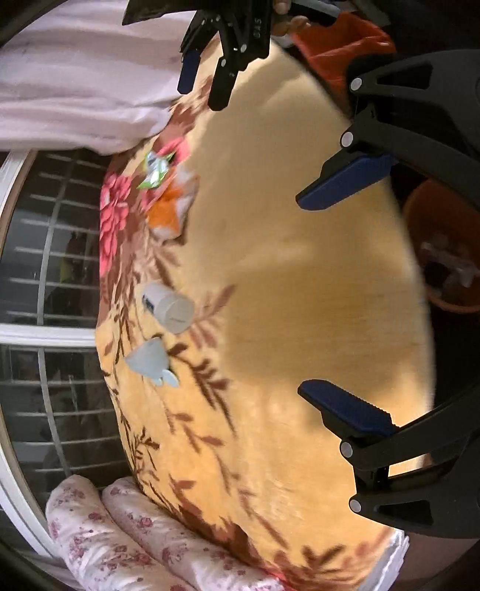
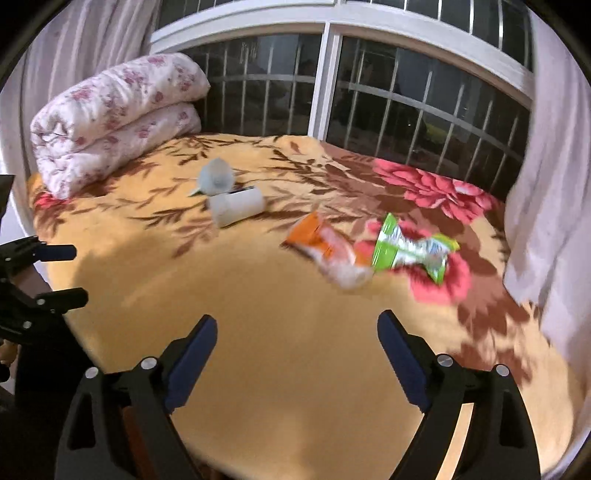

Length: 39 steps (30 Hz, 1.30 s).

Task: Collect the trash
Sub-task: 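Grasp the orange snack bag with the right tool while the left tool grasps the white cylinder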

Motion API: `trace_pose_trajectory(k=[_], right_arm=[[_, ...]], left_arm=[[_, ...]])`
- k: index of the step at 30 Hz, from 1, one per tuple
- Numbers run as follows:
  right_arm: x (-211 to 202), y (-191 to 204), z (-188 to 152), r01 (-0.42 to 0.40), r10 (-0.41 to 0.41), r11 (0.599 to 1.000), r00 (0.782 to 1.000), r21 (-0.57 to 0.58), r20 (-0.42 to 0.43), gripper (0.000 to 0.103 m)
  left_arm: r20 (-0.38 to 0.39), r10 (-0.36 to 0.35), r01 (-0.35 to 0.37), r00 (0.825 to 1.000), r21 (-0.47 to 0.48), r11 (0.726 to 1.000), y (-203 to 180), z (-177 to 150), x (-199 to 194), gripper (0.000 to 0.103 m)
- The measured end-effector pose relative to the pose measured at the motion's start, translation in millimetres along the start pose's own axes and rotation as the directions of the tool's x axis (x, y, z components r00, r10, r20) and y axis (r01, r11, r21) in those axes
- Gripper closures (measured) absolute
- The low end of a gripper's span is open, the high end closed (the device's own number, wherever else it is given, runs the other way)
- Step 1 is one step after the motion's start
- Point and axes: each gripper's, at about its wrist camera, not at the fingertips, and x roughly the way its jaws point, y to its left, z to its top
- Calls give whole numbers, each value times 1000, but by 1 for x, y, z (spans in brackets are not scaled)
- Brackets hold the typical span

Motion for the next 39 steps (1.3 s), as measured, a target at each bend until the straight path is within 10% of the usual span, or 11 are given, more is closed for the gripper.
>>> trace_pose_trajectory(k=[16,20,23,39], right_arm=[[168,-28,64,-11,-44,973,972,-232,-232,16],[197,-37,64,-84,34,987,943,-135,-332,52],[186,-40,63,-85,66,995,948,-49,-311,75],[3,10,-71,-185,178,893,982,411,56,75]], left_arm=[[-90,52,-55,995,-37,998,13,20,81,12],[-95,54,-57,994,-33,998,14,22,85,10],[-96,58,-60,994,-21,998,13,22,86,10],[-61,-96,106,993,186,977,0,112,103,10]])
